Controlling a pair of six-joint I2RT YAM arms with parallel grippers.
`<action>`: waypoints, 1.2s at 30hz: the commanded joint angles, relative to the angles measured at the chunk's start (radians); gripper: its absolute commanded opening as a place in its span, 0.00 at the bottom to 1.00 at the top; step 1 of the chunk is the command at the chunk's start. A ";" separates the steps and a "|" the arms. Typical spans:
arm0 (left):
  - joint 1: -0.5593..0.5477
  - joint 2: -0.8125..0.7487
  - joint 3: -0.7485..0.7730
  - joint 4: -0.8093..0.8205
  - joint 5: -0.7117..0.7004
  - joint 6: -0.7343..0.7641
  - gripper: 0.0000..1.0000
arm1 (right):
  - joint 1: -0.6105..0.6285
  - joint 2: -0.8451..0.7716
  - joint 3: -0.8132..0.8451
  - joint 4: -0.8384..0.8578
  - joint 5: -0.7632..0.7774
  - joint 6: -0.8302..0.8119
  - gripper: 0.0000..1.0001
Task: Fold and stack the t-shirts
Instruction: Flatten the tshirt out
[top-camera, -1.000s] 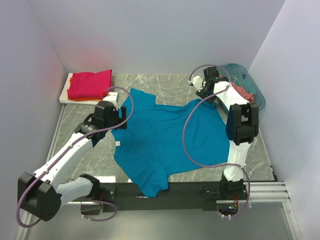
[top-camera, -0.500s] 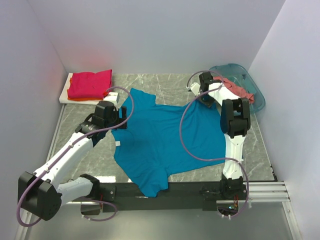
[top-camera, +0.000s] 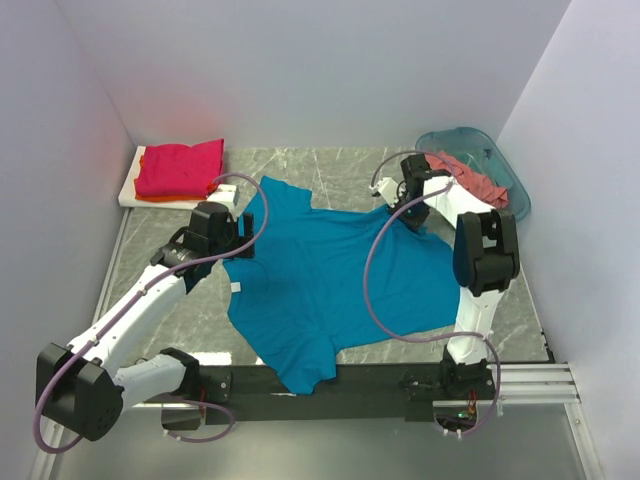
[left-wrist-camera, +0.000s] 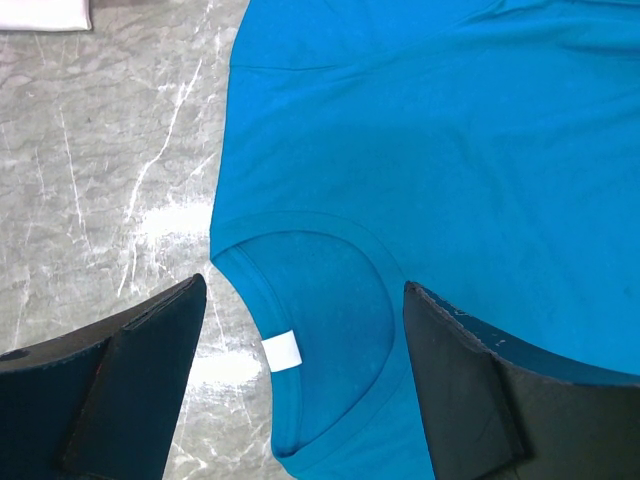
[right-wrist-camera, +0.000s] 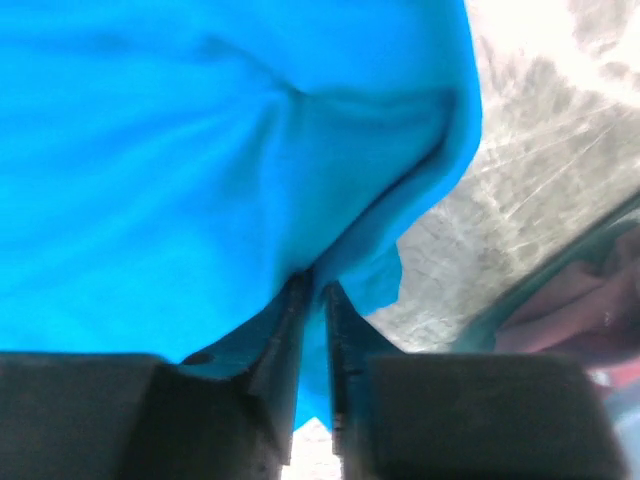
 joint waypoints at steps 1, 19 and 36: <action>-0.002 0.001 0.002 0.023 0.011 0.012 0.85 | 0.014 -0.078 0.003 -0.036 -0.085 -0.027 0.27; -0.002 -0.001 0.002 0.023 0.013 0.012 0.85 | -0.095 0.154 0.267 -0.097 0.036 0.046 0.36; -0.002 0.004 -0.001 0.024 0.013 0.013 0.85 | -0.098 0.221 0.259 -0.106 0.036 0.043 0.00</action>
